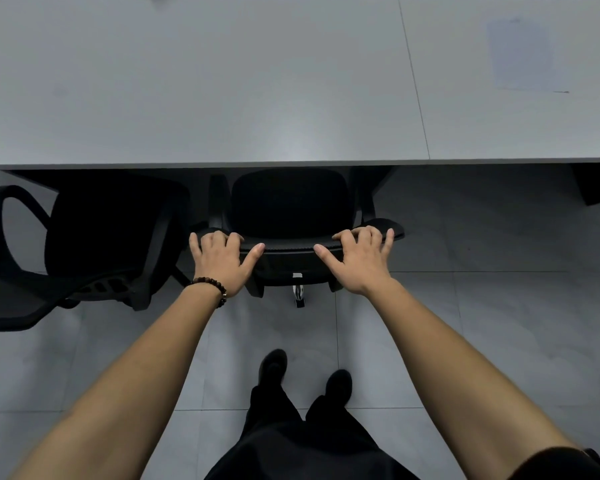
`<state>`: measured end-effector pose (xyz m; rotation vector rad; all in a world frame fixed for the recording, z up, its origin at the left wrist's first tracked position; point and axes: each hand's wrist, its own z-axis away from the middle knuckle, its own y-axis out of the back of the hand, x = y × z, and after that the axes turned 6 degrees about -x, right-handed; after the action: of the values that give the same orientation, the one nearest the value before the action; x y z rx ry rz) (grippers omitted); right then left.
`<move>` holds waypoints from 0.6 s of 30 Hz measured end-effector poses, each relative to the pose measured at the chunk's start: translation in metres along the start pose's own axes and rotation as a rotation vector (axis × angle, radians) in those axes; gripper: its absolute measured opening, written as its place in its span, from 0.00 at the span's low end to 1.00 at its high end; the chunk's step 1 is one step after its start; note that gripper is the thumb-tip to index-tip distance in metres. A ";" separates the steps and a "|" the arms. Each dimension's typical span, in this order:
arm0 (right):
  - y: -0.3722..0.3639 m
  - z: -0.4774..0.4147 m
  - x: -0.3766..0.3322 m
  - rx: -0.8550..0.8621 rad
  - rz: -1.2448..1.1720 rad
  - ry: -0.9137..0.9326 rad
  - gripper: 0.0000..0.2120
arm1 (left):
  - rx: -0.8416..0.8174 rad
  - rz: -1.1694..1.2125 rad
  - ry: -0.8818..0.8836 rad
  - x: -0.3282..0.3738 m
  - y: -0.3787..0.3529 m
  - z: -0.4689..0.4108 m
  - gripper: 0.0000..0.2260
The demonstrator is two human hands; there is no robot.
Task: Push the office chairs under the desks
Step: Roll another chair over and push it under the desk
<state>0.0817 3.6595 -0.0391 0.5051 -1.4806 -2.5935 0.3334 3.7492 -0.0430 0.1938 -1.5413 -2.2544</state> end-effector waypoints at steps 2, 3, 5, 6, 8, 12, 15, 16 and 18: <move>0.002 0.003 -0.002 -0.015 0.008 -0.007 0.39 | 0.010 0.017 -0.018 -0.003 0.000 0.001 0.31; 0.004 0.004 -0.003 -0.026 0.008 -0.011 0.39 | 0.011 0.034 -0.032 -0.005 0.001 0.000 0.30; 0.011 0.004 -0.003 -0.071 -0.010 -0.026 0.39 | -0.030 0.096 -0.050 -0.009 0.006 -0.001 0.28; 0.016 0.005 -0.003 -0.093 -0.025 -0.033 0.38 | -0.052 0.130 -0.060 -0.011 0.011 -0.002 0.26; 0.029 0.011 -0.003 -0.092 -0.079 -0.022 0.37 | -0.042 0.224 -0.095 -0.014 0.025 -0.001 0.22; 0.049 0.065 -0.005 0.062 -0.475 -0.018 0.39 | 0.142 0.580 -0.129 -0.018 0.056 0.040 0.21; 0.032 0.125 -0.003 0.249 -0.653 -0.090 0.36 | 0.174 0.744 -0.114 -0.027 0.055 0.085 0.22; 0.020 0.146 -0.001 0.298 -0.701 -0.134 0.35 | 0.153 0.793 -0.096 -0.029 0.051 0.100 0.22; -0.012 0.191 0.003 0.364 -0.797 -0.252 0.32 | 0.077 0.881 -0.066 -0.029 0.038 0.125 0.21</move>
<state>0.0147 3.8208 0.0397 1.0179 -2.2234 -3.0291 0.3277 3.8574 0.0362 -0.4608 -1.3615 -1.5084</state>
